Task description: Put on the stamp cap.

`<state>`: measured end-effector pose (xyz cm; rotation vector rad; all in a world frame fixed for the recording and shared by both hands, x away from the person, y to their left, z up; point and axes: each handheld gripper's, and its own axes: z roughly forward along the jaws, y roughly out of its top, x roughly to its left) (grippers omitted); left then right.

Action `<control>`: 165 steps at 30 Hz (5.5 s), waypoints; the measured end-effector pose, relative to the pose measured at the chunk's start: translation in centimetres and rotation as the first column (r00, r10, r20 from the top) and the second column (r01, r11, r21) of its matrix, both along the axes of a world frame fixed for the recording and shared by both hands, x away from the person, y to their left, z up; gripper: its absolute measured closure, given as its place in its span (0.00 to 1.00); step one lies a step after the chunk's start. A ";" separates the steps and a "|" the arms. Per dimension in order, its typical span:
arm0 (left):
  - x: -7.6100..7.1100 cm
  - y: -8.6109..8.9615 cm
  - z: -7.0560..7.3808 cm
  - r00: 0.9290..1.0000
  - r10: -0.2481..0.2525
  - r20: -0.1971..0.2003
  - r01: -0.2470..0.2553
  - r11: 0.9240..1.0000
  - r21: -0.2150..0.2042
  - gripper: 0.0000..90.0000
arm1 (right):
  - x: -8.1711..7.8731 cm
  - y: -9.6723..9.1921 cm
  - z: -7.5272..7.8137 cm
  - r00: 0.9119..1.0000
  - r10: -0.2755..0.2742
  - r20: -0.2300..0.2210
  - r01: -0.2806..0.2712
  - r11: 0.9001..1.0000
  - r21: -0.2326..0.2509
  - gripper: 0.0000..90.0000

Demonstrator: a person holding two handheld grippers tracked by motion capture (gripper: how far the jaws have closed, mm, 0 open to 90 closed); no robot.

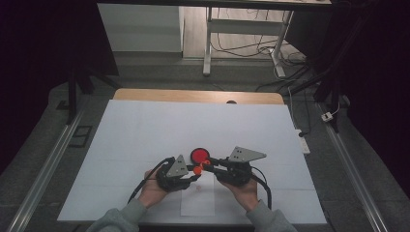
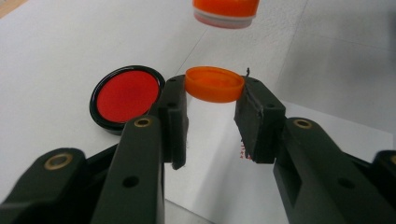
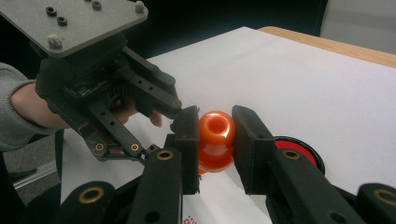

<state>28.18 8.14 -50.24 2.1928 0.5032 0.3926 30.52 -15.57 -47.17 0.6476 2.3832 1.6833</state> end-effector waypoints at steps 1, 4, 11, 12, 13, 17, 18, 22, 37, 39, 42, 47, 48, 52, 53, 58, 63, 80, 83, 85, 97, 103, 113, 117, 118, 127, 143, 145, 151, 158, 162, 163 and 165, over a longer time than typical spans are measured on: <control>0.0 0.0 0.0 1.000 0.000 0.000 0.000 1.000 0.000 0.71 | 0.0 0.0 0.0 1.000 0.001 -0.001 -0.001 1.000 -0.001 0.80; 0.0 -0.1 0.0 1.000 -0.001 0.001 0.001 1.000 -0.002 0.71 | 0.0 0.1 -0.1 1.000 0.003 -0.001 -0.003 1.000 -0.002 0.80; 0.0 -0.4 0.0 1.000 -0.007 0.004 0.007 1.000 -0.001 0.71 | -0.1 0.2 -0.2 1.000 0.007 -0.007 -0.007 1.000 -0.008 0.80; 0.0 -0.4 0.0 1.000 -0.007 0.004 0.007 1.000 -0.001 0.71 | -0.1 0.3 -0.3 1.000 0.007 -0.007 -0.007 1.000 -0.009 0.80; 0.0 -0.5 0.0 1.000 -0.007 0.005 0.007 1.000 -0.003 0.71 | -0.1 0.3 -0.3 1.000 0.007 -0.007 -0.007 1.000 -0.009 0.80; 0.0 -0.5 0.1 1.000 -0.008 0.010 0.008 1.000 -0.008 0.71 | -0.1 0.4 -0.4 1.000 0.012 -0.010 -0.012 1.000 -0.014 0.80; 0.0 -0.5 0.2 1.000 -0.009 0.011 0.009 1.000 -0.009 0.71 | -0.1 0.4 -0.5 1.000 0.013 -0.011 -0.013 1.000 -0.014 0.80; -0.1 -0.6 0.2 1.000 -0.006 0.014 0.007 1.000 -0.015 0.71 | -0.1 0.5 -0.6 1.000 0.013 -0.013 -0.014 1.000 -0.016 0.80; -0.2 -0.6 0.3 1.000 -0.009 0.018 0.010 1.000 -0.025 0.71 | -0.1 0.7 -0.8 1.000 0.020 -0.017 -0.021 1.000 -0.020 0.80; -0.2 -0.6 0.2 1.000 -0.009 0.018 0.009 1.000 -0.025 0.71 | -0.2 0.7 -0.9 1.000 0.021 -0.017 -0.022 1.000 -0.021 0.80; -0.2 -0.6 0.3 1.000 -0.007 0.021 0.008 1.000 -0.030 0.71 | -0.2 0.7 -0.9 1.000 0.023 -0.017 -0.023 1.000 -0.018 0.80; -0.2 -0.7 0.3 1.000 -0.009 0.027 0.010 0.999 -0.034 0.72 | -0.2 0.8 -0.9 1.000 0.023 -0.017 -0.024 1.000 -0.016 0.80; -0.3 -0.7 0.3 1.000 -0.008 0.028 0.009 0.999 -0.035 0.72 | -0.2 0.8 -0.9 1.000 0.023 -0.017 -0.024 1.000 -0.015 0.80; -0.4 -0.7 0.4 0.999 -0.005 0.045 0.007 0.999 -0.039 0.72 | -0.2 0.7 -0.8 1.000 0.024 -0.014 -0.024 1.000 -0.005 0.80; -0.5 -0.7 0.4 0.999 -0.003 0.053 0.005 0.999 -0.042 0.72 | -0.2 0.7 -0.8 1.000 0.024 -0.014 -0.024 1.000 -0.001 0.80; -0.6 -0.7 0.5 0.998 0.006 0.065 -0.003 0.999 -0.050 0.73 | -0.3 0.6 -0.7 1.000 0.023 -0.011 -0.023 1.000 0.006 0.80; -0.8 -0.7 0.4 0.997 0.009 0.072 -0.006 0.999 -0.047 0.73 | -0.4 0.6 -0.7 1.000 0.022 -0.003 -0.022 1.000 0.004 0.80; -1.1 -0.8 0.3 0.996 0.019 0.084 -0.017 0.999 -0.032 0.73 | -0.8 0.7 -1.1 1.000 0.012 0.006 -0.012 1.000 0.003 0.80; -1.0 -0.8 0.2 0.997 0.017 0.077 -0.015 1.000 -0.023 0.73 | -0.8 0.8 -1.2 1.000 0.010 0.008 -0.010 1.000 -0.001 0.80; -1.0 -0.8 0.1 0.997 0.017 0.073 -0.016 1.000 -0.017 0.73 | -0.9 0.8 -1.3 1.000 0.006 0.010 -0.006 1.000 -0.006 0.80; -0.9 -0.8 0.0 0.998 0.022 0.056 -0.021 1.000 -0.023 0.73 | -0.9 0.9 -1.8 1.000 0.002 0.020 -0.002 1.000 -0.008 0.80; -0.7 -0.9 -0.2 0.999 0.025 0.046 -0.025 1.000 -0.016 0.72 | -0.8 1.0 -1.6 1.000 0.007 0.029 -0.006 0.999 -0.032 0.80; -0.4 -0.9 -0.4 0.999 0.034 0.015 -0.034 0.999 -0.039 0.72 | -0.6 1.1 -1.8 1.000 0.001 0.021 0.000 0.999 -0.036 0.80; -0.4 -0.9 -0.5 0.999 0.035 0.011 -0.035 0.999 -0.041 0.71 | -0.6 1.0 -1.8 1.000 -0.002 0.020 0.003 0.999 -0.033 0.80; -0.4 -0.9 -0.5 0.999 0.035 0.011 -0.035 0.999 -0.041 0.71 | -0.6 1.0 -1.8 1.000 -0.002 0.020 0.003 0.999 -0.033 0.80; -0.3 -1.0 -0.6 0.999 0.036 0.001 -0.035 0.998 -0.043 0.66 | -0.6 1.2 -2.0 1.000 -0.001 0.017 0.001 0.999 -0.044 0.80; -0.2 -1.0 -0.9 0.999 0.046 -0.008 -0.046 0.999 -0.017 0.48 | -0.6 1.1 -2.0 1.000 -0.002 0.017 0.003 0.999 -0.035 0.80; -0.2 -1.0 -0.9 0.998 0.055 -0.005 -0.055 0.998 -0.011 0.43 | -0.6 1.0 -1.9 1.000 -0.005 0.016 0.006 1.000 -0.029 0.80; -0.3 -0.7 -0.8 0.997 0.078 -0.011 -0.079 0.997 -0.014 0.35 | -0.6 0.8 -1.8 1.000 -0.007 0.021 0.007 1.000 -0.021 0.80; -0.4 0.1 -0.7 0.995 0.098 -0.016 -0.098 0.995 -0.020 0.34 | -0.5 0.6 -1.5 1.000 -0.010 0.021 0.011 1.000 -0.009 0.80; -0.6 0.6 -0.7 0.994 0.111 -0.005 -0.111 0.994 -0.004 0.34 | -0.5 0.5 -1.5 1.000 -0.012 0.019 0.012 1.000 -0.005 0.80; -0.7 0.8 -0.6 0.993 0.116 -0.006 -0.116 0.993 -0.008 0.35 | -0.5 0.5 -1.4 1.000 -0.012 0.020 0.012 1.000 -0.005 0.80; -0.8 1.2 -0.5 0.993 0.119 -0.008 -0.119 0.993 -0.011 0.35 | -0.5 0.5 -1.4 1.000 -0.012 0.020 0.012 1.000 -0.005 0.80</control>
